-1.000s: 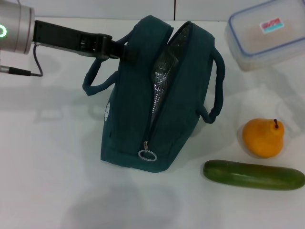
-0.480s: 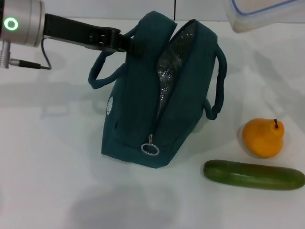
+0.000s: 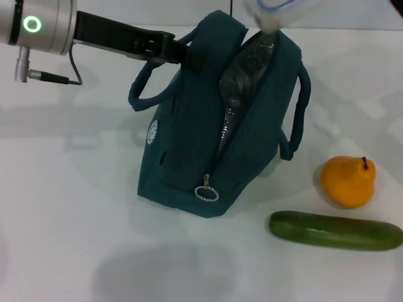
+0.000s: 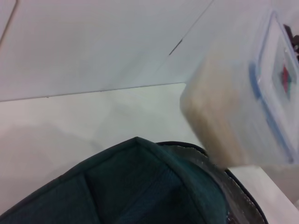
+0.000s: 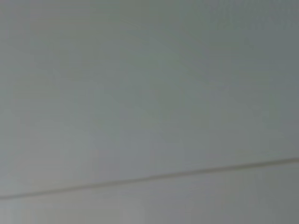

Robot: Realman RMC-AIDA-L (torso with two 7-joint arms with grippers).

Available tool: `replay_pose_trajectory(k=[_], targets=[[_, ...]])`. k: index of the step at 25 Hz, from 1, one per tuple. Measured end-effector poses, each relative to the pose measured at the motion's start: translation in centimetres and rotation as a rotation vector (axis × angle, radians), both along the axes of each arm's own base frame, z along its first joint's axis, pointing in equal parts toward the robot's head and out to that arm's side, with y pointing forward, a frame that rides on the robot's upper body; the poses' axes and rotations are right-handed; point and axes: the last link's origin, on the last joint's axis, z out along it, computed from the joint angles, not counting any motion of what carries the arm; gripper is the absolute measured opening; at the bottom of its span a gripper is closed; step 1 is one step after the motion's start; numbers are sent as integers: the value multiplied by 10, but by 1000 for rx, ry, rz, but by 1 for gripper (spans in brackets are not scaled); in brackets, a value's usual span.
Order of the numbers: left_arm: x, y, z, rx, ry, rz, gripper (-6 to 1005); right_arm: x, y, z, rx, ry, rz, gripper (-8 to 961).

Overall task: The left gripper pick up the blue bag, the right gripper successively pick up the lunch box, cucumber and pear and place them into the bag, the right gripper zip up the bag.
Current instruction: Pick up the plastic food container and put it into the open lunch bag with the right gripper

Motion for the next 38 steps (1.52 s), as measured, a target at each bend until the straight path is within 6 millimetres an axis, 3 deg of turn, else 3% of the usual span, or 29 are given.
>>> replay_pose_trajectory(k=[5, 10, 16, 28, 38], targets=[[-2, 1, -4, -2, -14, 15, 64, 2, -4, -12, -49, -56, 11, 98], [-5, 1, -6, -11, -27, 32, 65, 22, -11, -25, -98, -134, -50, 98], [-4, 2, -6, -9, -26, 31, 65, 30, -18, -43, -158, -257, -62, 98], [-1, 3, -12, -33, -32, 30, 67, 0, -27, -74, -205, -436, 114, 99], [-2, 2, -14, -38, -31, 21, 67, 10, -34, -76, -66, -573, 182, 98]])
